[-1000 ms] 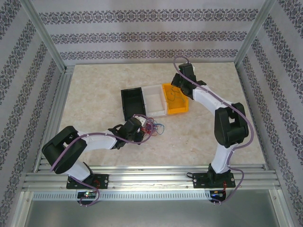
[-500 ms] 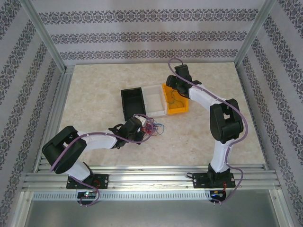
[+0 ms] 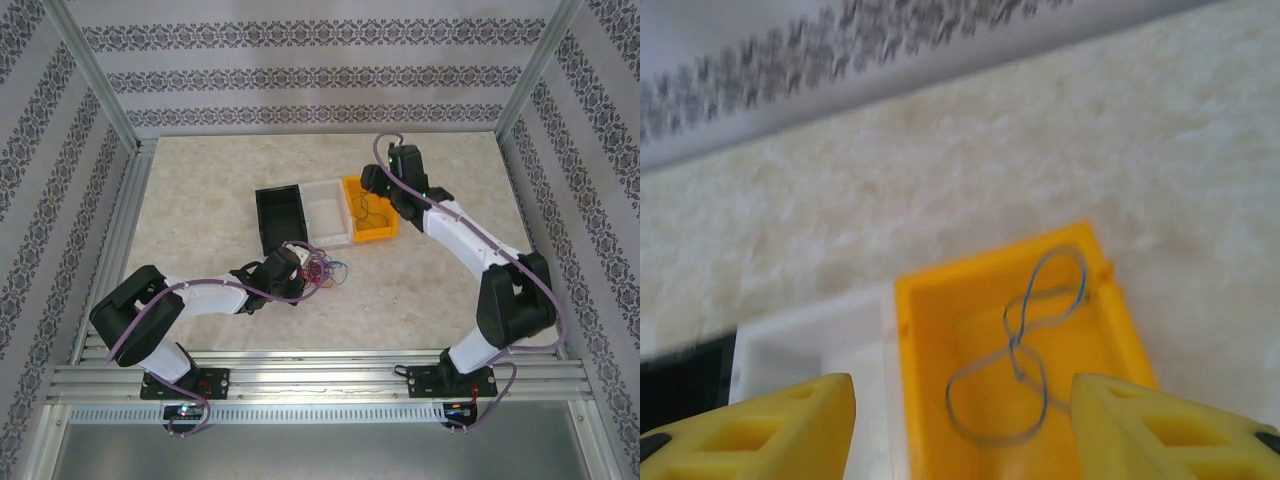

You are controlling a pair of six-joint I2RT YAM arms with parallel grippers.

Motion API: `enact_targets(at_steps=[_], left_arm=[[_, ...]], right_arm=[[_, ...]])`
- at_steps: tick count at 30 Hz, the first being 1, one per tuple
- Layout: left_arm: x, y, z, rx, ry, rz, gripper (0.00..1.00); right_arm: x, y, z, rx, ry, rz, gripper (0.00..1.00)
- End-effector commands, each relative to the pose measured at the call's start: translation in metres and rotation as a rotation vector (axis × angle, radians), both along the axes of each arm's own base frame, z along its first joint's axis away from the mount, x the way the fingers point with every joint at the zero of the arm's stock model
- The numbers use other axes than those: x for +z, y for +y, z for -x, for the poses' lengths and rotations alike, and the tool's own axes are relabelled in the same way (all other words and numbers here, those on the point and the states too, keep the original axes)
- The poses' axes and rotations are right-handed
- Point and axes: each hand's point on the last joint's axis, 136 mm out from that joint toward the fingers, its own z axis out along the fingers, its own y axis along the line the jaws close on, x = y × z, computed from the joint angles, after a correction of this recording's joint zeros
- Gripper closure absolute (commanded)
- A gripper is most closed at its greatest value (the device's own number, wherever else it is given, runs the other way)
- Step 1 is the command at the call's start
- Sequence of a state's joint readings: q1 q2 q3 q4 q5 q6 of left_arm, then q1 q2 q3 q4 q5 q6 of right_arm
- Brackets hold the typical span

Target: Untangle the cables

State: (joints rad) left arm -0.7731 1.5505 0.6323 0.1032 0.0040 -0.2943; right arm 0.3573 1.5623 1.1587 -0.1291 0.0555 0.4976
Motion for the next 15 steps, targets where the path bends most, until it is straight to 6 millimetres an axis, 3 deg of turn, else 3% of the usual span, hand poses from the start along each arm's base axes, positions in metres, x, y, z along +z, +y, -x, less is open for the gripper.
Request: enact_targets(at_steps=[1,5,8,15], left_arm=[[0.003,-0.006,0.003,-0.029,-0.015,0.026,1.00],[0.000,-0.005,0.005,-0.033,-0.011,0.024,1.00],[0.000,-0.005,0.006,-0.035,-0.005,0.022,1.00],[0.000,-0.003,0.006,-0.019,-0.005,0.023,1.00]], right_arm=[[-0.032,0.044,0.055,0.193,0.090,-0.014,0.41],[-0.072,0.076,0.113,0.345,0.201,-0.021,0.43],[-0.097,0.081,0.139,0.392,0.268,0.020,0.47],[-0.133,0.059,0.148,0.320,0.341,0.121,0.52]])
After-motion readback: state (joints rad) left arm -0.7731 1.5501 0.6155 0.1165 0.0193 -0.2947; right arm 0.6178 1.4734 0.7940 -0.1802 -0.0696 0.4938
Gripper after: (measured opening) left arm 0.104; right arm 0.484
